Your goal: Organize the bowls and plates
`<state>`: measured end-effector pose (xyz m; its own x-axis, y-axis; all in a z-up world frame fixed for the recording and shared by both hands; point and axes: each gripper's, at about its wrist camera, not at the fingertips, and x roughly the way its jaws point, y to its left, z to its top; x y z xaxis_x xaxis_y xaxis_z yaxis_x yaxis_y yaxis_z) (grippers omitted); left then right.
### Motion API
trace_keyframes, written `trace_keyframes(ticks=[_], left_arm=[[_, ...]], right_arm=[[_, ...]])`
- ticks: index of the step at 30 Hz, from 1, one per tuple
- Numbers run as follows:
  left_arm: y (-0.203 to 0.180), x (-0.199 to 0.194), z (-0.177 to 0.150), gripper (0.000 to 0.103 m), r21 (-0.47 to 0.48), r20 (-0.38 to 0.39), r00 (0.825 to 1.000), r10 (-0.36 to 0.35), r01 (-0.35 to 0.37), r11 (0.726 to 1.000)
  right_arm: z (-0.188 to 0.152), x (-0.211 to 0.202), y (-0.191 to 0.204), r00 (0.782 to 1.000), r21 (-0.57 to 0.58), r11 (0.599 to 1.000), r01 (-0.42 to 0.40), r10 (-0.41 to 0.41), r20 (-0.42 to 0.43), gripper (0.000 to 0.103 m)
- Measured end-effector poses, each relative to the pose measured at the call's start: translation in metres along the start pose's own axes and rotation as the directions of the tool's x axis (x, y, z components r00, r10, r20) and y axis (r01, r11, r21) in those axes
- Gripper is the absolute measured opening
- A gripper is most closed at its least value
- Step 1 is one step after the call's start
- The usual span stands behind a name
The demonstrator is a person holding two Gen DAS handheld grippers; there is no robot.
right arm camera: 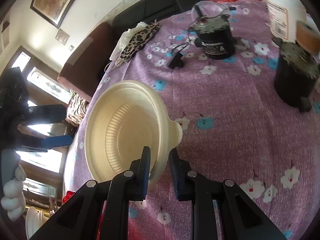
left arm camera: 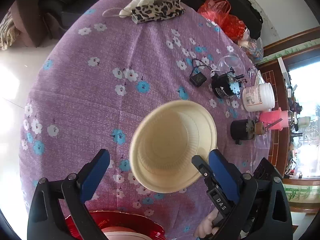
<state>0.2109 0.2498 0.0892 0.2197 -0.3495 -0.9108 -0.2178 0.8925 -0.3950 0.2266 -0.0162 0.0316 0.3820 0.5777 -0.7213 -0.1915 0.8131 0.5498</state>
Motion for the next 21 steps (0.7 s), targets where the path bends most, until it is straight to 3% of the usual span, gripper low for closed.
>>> trace_keyframes(ticks=[6, 13, 16, 18, 21], left_arm=[[-0.018, -0.023, -0.02, 0.099, 0.042, 0.052, 0.999, -0.008, 0.006, 0.999], [-0.079, -0.041, -0.081, 0.099, 0.181, 0.071, 0.997, -0.02, 0.007, 0.983], [-0.111, -0.037, -0.112, 0.099, 0.25, 0.048, 0.998, -0.043, 0.03, 0.968], [-0.128, -0.031, -0.128, 0.099, 0.277, 0.043, 0.997, -0.056, 0.042, 0.96], [-0.141, -0.018, -0.143, 0.099, 0.263, 0.047, 0.995, -0.089, 0.073, 0.962]], right_arm=[[-0.008, -0.032, -0.023, 0.998, 0.032, 0.998, 0.062, -0.063, 0.022, 0.016], [-0.037, -0.101, -0.058, 0.986, 0.016, 0.987, 0.159, -0.159, 0.058, 0.016], [-0.047, -0.124, -0.08, 0.977, 0.053, 0.98, 0.194, -0.198, 0.08, 0.016], [-0.052, -0.135, -0.093, 0.979, 0.089, 0.98, 0.176, -0.184, 0.088, 0.016], [-0.059, -0.151, -0.103, 0.974, 0.107, 0.978, 0.178, -0.191, 0.12, 0.016]])
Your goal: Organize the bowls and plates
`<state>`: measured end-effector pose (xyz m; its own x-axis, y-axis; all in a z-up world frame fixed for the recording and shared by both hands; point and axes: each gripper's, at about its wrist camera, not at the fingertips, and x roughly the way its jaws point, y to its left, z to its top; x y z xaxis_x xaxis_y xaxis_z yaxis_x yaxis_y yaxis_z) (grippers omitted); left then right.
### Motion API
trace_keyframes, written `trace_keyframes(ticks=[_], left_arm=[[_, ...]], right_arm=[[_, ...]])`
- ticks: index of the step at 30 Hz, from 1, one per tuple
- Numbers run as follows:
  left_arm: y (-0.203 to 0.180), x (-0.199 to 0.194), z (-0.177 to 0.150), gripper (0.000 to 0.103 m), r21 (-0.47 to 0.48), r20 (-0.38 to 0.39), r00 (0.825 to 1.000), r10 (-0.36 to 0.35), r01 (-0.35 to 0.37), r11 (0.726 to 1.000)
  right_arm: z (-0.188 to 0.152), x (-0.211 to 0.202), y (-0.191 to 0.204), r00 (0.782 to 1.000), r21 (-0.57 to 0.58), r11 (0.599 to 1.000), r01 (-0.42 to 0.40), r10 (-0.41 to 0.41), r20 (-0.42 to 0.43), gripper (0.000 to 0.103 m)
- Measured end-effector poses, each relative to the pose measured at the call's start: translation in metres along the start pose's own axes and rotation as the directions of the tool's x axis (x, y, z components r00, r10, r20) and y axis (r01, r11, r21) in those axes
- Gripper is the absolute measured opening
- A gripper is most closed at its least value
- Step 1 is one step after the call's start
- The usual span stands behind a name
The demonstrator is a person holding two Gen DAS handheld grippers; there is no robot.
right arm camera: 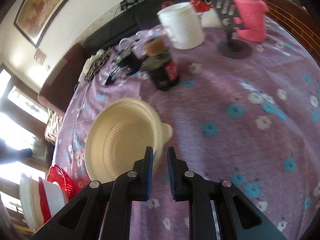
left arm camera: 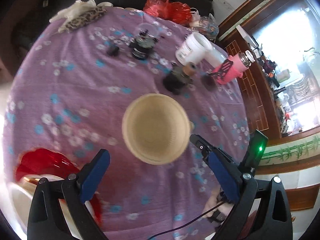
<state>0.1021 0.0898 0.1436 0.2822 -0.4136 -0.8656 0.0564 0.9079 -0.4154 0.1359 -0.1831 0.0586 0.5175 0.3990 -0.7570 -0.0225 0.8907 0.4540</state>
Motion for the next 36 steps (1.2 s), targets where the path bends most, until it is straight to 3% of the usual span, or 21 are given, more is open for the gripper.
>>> trace_keyframes(ticks=[2, 4, 5, 6, 8, 9, 15, 18, 23, 28, 30, 32, 35, 36], left_arm=[[-0.005, 0.012, -0.005, 0.099, -0.021, 0.014, 1.0, -0.006, 0.007, 1.0], [-0.006, 0.025, -0.007, 0.099, -0.042, 0.05, 0.998, 0.033, -0.031, 0.999], [-0.006, 0.031, -0.007, 0.099, -0.05, 0.074, 0.995, 0.06, -0.056, 0.997], [-0.005, 0.038, -0.006, 0.099, -0.065, 0.095, 0.992, 0.08, -0.074, 0.995], [0.004, 0.052, -0.004, 0.099, -0.12, 0.114, 0.989, 0.097, -0.083, 0.989], [0.008, 0.058, -0.004, 0.099, -0.145, 0.112, 0.989, 0.094, -0.077, 0.986], [0.021, 0.087, -0.001, 0.099, -0.227, 0.124, 0.985, 0.116, -0.085, 0.97], [0.024, 0.095, 0.0, 0.093, -0.242, 0.138, 0.982, 0.13, -0.094, 0.966], [0.03, 0.106, 0.007, 0.071, -0.241, 0.154, 0.974, 0.169, -0.129, 0.962], [0.03, 0.127, 0.004, 0.061, -0.238, 0.119, 0.978, 0.173, -0.141, 0.961], [0.024, 0.136, 0.0, 0.052, -0.218, 0.099, 0.983, 0.158, -0.133, 0.967], [0.017, 0.14, -0.004, 0.043, -0.193, 0.092, 0.982, 0.162, -0.142, 0.971], [0.007, 0.135, -0.009, 0.023, -0.152, 0.122, 0.977, 0.174, -0.155, 0.976], [0.004, 0.131, -0.012, 0.021, -0.142, 0.134, 0.976, 0.173, -0.154, 0.978]], right_arm=[[-0.004, -0.008, -0.006, 1.0, 0.001, 1.0, -0.019, 0.019, 0.016, 0.016], [-0.011, -0.016, -0.014, 0.996, 0.021, 0.996, -0.083, 0.082, 0.031, 0.017], [-0.013, -0.017, -0.019, 0.993, 0.04, 0.993, -0.115, 0.113, 0.038, 0.024], [-0.015, -0.016, -0.02, 0.991, 0.053, 0.99, -0.13, 0.128, 0.043, 0.038], [-0.02, -0.015, -0.024, 0.986, 0.075, 0.985, -0.156, 0.152, 0.064, 0.058], [-0.02, -0.012, -0.021, 0.985, 0.077, 0.984, -0.162, 0.157, 0.067, 0.059], [-0.021, 0.007, -0.018, 0.98, 0.078, 0.978, -0.193, 0.187, 0.071, 0.059], [-0.019, 0.016, -0.017, 0.975, 0.086, 0.973, -0.214, 0.207, 0.077, 0.059], [-0.016, 0.023, -0.006, 0.974, 0.025, 0.977, -0.213, 0.211, 0.079, 0.059], [-0.02, 0.039, -0.006, 0.977, 0.016, 0.978, -0.208, 0.207, 0.041, 0.058], [-0.02, 0.043, -0.009, 0.978, 0.03, 0.978, -0.208, 0.207, 0.031, 0.047], [-0.019, 0.043, -0.014, 0.981, 0.047, 0.98, -0.191, 0.189, 0.034, 0.043], [-0.018, 0.04, -0.022, 0.985, 0.071, 0.983, -0.169, 0.166, 0.049, 0.037], [-0.018, 0.039, -0.026, 0.985, 0.081, 0.982, -0.169, 0.165, 0.053, 0.033]])
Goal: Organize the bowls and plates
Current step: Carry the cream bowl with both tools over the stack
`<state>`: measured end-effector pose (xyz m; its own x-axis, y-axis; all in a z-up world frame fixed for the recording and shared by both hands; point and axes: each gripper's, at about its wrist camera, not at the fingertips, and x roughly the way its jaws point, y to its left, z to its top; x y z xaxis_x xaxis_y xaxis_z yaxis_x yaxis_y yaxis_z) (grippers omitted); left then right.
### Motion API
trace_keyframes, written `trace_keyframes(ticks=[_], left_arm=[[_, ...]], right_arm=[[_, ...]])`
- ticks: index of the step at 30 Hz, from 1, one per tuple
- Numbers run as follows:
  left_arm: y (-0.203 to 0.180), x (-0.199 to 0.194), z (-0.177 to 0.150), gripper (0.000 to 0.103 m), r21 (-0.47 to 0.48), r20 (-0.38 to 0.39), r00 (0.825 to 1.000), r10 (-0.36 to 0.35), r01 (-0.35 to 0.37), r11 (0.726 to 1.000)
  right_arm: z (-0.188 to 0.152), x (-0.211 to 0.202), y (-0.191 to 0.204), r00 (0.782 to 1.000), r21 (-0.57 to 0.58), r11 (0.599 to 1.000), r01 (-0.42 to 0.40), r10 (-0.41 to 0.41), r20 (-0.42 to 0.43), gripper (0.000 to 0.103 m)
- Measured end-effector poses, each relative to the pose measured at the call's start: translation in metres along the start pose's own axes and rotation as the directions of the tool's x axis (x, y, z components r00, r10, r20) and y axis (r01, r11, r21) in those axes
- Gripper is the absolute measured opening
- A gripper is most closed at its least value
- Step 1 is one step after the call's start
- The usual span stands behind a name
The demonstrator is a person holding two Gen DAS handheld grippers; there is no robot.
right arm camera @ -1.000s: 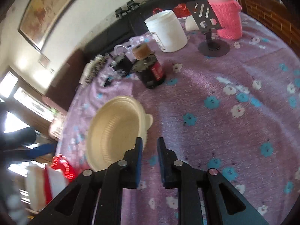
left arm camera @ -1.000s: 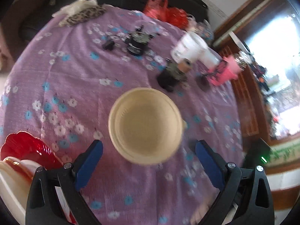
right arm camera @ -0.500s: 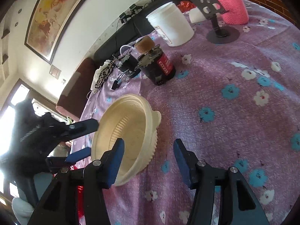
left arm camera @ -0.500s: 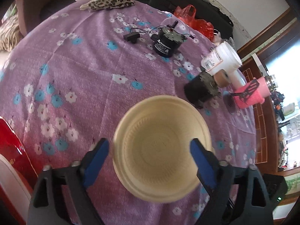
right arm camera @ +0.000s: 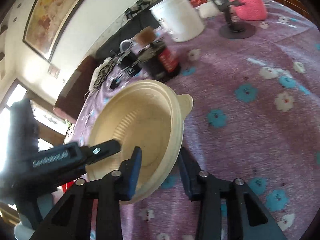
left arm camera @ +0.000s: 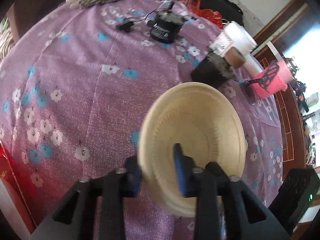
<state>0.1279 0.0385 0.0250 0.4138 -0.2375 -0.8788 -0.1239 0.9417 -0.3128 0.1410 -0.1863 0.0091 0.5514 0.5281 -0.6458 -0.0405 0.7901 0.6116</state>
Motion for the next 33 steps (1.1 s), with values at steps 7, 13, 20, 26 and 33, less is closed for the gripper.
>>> trace_keyframes(ticks=[7, 13, 20, 26, 33], left_arm=[[-0.019, -0.042, -0.023, 0.02, 0.088, 0.13, 0.992, 0.007, -0.018, 0.996], [-0.027, -0.093, -0.05, 0.02, 0.146, 0.251, 0.968, -0.016, -0.022, 0.989], [-0.03, -0.159, -0.094, 0.02, 0.196, 0.417, 0.908, -0.028, -0.06, 0.979], [-0.011, -0.208, -0.119, 0.021, 0.191, 0.505, 0.862, -0.032, -0.075, 0.979], [0.026, -0.253, -0.14, 0.021, 0.144, 0.578, 0.815, -0.025, -0.071, 0.987]], right_arm=[[-0.005, -0.025, 0.012, 0.998, -0.049, 0.999, 0.02, -0.017, 0.063, 0.027], [-0.016, -0.072, 0.035, 0.991, -0.114, 0.993, 0.012, 0.003, 0.131, 0.027], [-0.039, -0.13, 0.081, 0.971, -0.204, 0.979, 0.016, 0.033, 0.238, 0.027], [-0.062, -0.16, 0.119, 0.959, -0.266, 0.964, -0.006, 0.081, 0.272, 0.027], [-0.091, -0.177, 0.172, 0.954, -0.355, 0.935, -0.017, 0.122, 0.275, 0.027]])
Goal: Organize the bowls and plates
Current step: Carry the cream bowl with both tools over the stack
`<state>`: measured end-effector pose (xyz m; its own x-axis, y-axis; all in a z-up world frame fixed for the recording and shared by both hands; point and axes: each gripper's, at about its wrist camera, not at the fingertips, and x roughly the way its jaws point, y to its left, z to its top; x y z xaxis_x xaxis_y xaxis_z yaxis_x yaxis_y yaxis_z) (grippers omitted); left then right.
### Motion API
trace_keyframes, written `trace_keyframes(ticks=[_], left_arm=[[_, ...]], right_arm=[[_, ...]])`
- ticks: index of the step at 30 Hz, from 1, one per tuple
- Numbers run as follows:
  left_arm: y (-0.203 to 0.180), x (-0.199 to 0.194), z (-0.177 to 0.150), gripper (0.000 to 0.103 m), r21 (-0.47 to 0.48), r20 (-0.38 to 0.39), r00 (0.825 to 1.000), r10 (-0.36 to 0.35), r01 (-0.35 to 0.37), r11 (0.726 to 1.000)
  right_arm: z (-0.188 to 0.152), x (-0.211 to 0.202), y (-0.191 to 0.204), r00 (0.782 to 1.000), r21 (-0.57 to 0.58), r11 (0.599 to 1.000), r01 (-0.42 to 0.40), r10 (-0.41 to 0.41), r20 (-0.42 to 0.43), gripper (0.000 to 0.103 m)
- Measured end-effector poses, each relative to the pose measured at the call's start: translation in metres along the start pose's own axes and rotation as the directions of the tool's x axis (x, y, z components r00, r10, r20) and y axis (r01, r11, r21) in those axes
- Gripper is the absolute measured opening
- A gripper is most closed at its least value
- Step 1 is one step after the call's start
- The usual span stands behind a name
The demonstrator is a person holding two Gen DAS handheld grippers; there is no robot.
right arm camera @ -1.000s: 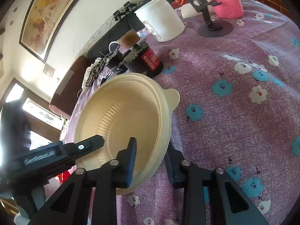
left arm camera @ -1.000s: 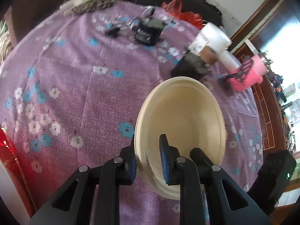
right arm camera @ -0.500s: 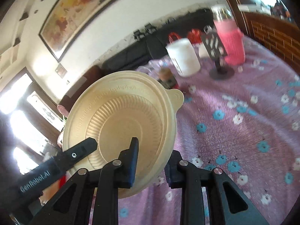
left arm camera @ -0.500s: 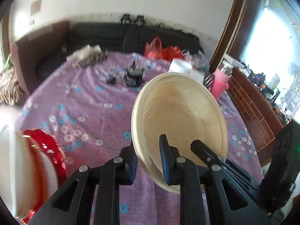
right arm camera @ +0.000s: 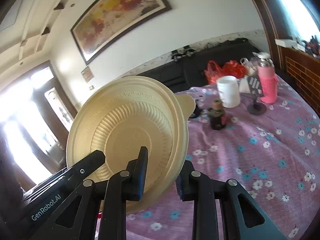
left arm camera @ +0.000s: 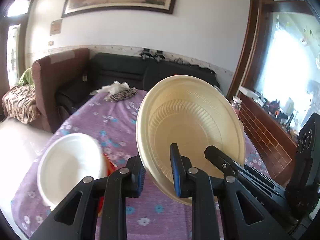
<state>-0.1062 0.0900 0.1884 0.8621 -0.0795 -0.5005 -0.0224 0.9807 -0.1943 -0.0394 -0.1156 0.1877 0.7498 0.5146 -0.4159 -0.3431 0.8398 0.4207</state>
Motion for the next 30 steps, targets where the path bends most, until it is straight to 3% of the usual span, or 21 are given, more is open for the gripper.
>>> trace_keyframes(ticks=[11, 21, 30], left_arm=[[0.068, -0.034, -0.001, 0.021, -0.091, 0.059, 0.996, 0.07, -0.065, 0.994], [0.123, -0.021, -0.004, 0.021, -0.167, 0.016, 0.994, 0.107, -0.102, 0.981], [0.164, 0.006, -0.007, 0.021, -0.218, -0.049, 0.99, 0.132, -0.14, 0.966]], right_arm=[[-0.01, 0.02, 0.075, 0.997, -0.097, 0.993, -0.061, 0.057, -0.045, 0.028], [-0.022, 0.066, 0.112, 0.988, -0.134, 0.987, -0.084, 0.065, -0.136, 0.028], [-0.035, 0.114, 0.125, 0.968, -0.131, 0.987, -0.089, 0.054, -0.246, 0.029]])
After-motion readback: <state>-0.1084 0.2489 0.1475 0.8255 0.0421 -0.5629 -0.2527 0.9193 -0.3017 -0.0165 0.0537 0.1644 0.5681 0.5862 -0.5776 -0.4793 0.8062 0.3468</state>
